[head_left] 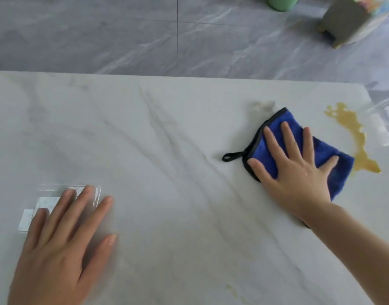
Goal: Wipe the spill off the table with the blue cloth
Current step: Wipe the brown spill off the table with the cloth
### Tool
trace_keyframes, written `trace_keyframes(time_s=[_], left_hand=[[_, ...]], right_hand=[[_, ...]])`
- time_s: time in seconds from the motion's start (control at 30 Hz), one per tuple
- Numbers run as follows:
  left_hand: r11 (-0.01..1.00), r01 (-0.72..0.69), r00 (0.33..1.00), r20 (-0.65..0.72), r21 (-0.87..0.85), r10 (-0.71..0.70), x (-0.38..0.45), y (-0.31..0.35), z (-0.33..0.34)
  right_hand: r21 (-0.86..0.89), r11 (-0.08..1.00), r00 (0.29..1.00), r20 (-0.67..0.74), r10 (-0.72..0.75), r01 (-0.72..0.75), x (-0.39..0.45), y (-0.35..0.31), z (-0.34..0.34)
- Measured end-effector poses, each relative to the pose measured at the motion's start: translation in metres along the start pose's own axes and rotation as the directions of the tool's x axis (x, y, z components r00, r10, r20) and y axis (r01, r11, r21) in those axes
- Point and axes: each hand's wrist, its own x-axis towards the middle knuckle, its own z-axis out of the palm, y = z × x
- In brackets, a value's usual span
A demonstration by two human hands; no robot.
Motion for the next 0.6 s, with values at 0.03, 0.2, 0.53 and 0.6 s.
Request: trace_keyframes(time_s=[0.03, 0.2, 0.53, 0.6], left_hand=[[1.000, -0.010, 1.000, 0.006, 0.006, 0.010, 0.001, -0.001, 0.000], [0.997, -0.046, 0.999, -0.004, -0.059, 0.046, 0.004, -0.002, 0.000], [0.992, 0.040, 0.995, 0.100, -0.120, -0.028, 0.004, -0.001, 0.001], [0.993, 0.042, 0.993, 0.119, -0.112, -0.029, 0.006, -0.002, 0.001]], right_hand=[[-0.010, 0.999, 0.999, 0.004, -0.038, 0.038, 0.005, -0.003, 0.000], [0.040, 0.998, 0.999, -0.016, -0.041, 0.042, 0.082, 0.019, -0.019], [0.040, 0.986, 0.987, 0.002, 0.163, -0.163, 0.028, 0.058, -0.011], [0.014, 0.997, 0.997, 0.010, 0.073, -0.073, 0.038, 0.046, -0.013]])
